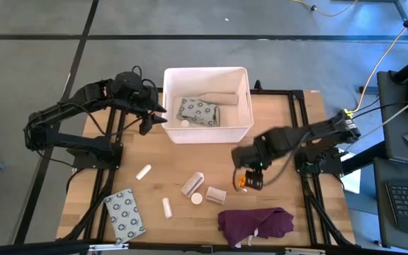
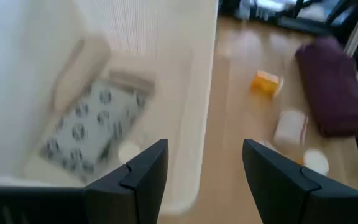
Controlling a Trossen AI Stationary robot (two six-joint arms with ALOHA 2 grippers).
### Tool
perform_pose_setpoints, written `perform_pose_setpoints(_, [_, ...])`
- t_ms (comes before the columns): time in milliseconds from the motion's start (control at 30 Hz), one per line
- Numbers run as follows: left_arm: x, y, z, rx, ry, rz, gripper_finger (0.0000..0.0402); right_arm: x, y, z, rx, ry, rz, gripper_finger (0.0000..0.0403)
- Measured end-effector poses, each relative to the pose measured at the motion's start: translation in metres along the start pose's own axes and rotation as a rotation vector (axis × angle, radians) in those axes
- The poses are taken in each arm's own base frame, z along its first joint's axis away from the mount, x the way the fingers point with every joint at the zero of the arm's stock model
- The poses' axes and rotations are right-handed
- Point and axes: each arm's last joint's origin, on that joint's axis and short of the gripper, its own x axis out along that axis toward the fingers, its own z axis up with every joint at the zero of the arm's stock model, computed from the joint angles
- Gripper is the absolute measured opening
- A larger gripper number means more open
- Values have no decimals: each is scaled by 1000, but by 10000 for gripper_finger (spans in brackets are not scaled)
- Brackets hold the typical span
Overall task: Pick & place medical supplies in basket/bin
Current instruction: Put the top white rolled gauze into the white bin
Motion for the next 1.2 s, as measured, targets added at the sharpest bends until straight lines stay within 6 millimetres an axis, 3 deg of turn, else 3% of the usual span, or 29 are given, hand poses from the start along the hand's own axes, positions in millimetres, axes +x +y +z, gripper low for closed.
perform_pose_setpoints(100, [1, -4, -7, 10, 71, -17, 198, 20, 6, -11, -22, -73, 29, 241])
perform_pose_setpoints(200, [2, -13, -12, 41, 130, -53, 197, 35, -1, -21, 25, -98, 50, 241])
perform_pose_setpoints(367, [14, -29, -25, -112, 322, -7, 179, 49, -17, -40, 101, -117, 15, 241])
perform_pose_setpoints(600, [50, -53, -39, -276, 586, 180, 157, 54, -26, -42, 53, -248, 12, 241])
perform_pose_setpoints(833, [101, -72, -53, -320, 796, 314, 170, 54, -30, -38, -18, -261, 2, 241])
perform_pose_setpoints(967, [120, -80, -69, -345, 968, 449, 181, 54, -30, -38, -60, -260, -2, 241])
perform_pose_setpoints(1200, [148, -88, -114, -399, 1030, 466, 187, 54, -30, -39, -108, -259, -8, 241])
